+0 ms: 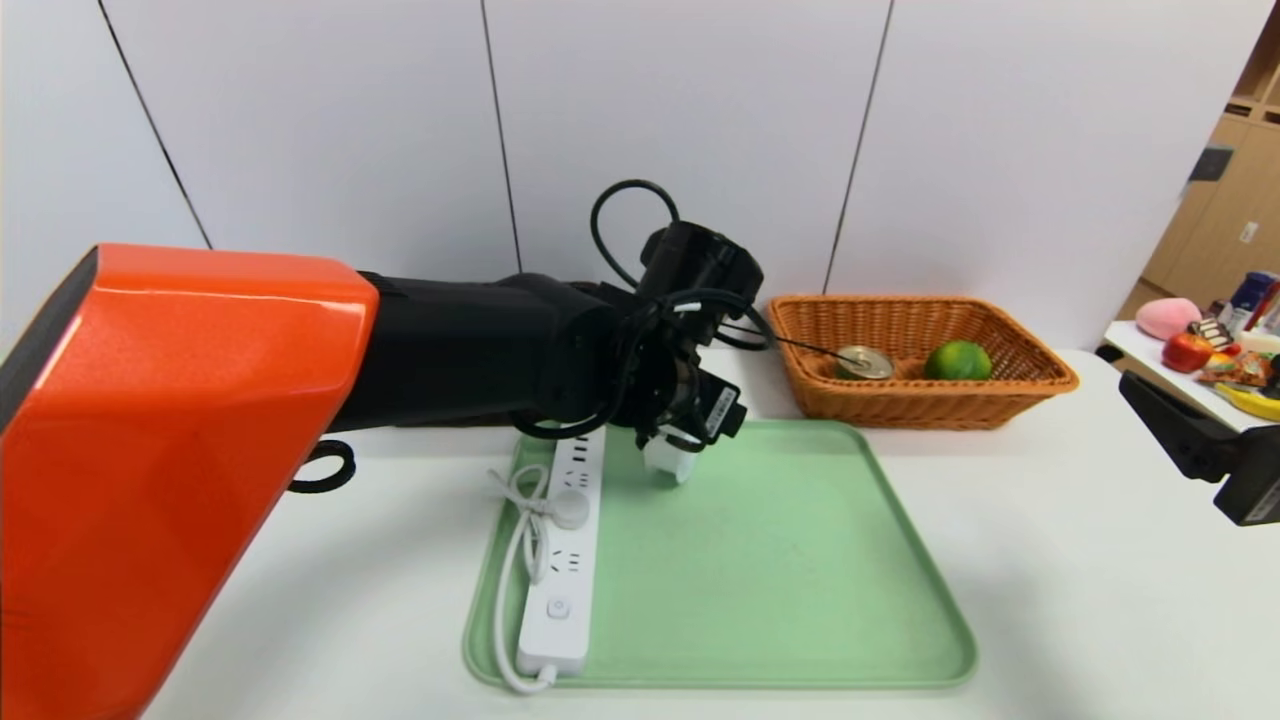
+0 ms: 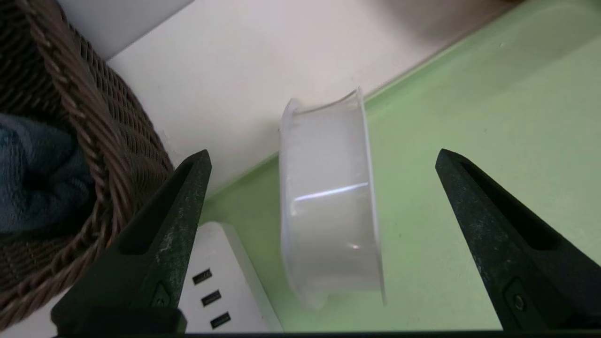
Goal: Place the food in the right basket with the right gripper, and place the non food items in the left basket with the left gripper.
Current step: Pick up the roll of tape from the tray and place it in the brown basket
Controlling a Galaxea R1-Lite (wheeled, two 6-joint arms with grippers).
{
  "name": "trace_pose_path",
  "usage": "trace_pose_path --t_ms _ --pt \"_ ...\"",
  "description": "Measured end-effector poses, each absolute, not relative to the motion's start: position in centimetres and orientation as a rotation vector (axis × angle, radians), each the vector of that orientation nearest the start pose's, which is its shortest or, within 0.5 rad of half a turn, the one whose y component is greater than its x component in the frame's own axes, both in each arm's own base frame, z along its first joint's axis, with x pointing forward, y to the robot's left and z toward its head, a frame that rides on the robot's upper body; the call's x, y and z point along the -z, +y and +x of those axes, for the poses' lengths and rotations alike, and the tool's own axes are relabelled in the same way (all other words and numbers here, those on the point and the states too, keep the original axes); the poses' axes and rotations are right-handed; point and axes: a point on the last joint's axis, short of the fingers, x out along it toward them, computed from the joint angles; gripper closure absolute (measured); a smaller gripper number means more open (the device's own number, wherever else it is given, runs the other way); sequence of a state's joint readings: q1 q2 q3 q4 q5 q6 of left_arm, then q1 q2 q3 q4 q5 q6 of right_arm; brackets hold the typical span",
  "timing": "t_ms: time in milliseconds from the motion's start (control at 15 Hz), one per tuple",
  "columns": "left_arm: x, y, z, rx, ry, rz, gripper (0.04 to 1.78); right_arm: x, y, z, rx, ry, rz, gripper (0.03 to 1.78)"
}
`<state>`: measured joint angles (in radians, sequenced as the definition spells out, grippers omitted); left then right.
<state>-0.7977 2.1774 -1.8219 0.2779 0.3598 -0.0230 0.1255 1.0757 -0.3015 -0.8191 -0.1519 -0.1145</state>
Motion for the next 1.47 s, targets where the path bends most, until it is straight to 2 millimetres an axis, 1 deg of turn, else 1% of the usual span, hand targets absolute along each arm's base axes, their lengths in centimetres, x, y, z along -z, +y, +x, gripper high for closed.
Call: trace_pose_path --t_ms 200,467,1133,1200,1267,1400,1467 --pt "-19.7 -30.9 30.5 0.401 0.62 0.303 0.13 -19.8 1.4 13.6 0.017 -0.034 -0.109 0.11" --pt "-19.5 -31.1 30.5 0.401 0.622 0.282 0.13 -19.7 1.4 13.6 0.017 -0.029 -0.11 0.11" --pt "-17.3 -32.4 31.9 0.399 0.587 0.264 0.14 -19.4 1.4 13.7 0.016 -0.018 -0.111 0.11" --pt "-17.1 -32.6 32.0 0.399 0.587 0.264 0.34 -19.4 1.4 13.7 0.016 -0.017 -0.111 0.11" --pt "-17.1 -32.7 32.1 0.399 0.578 0.26 0.5 -19.4 1.4 13.7 0.016 -0.017 -0.111 0.11" --pt "-16.9 -32.8 32.2 0.395 0.577 0.262 0.78 -19.4 1.4 13.7 0.009 -0.017 -0.112 0.11" --pt "-16.8 -32.8 32.3 0.393 0.577 0.263 0.89 -19.4 1.4 13.8 0.006 -0.017 -0.112 0.11"
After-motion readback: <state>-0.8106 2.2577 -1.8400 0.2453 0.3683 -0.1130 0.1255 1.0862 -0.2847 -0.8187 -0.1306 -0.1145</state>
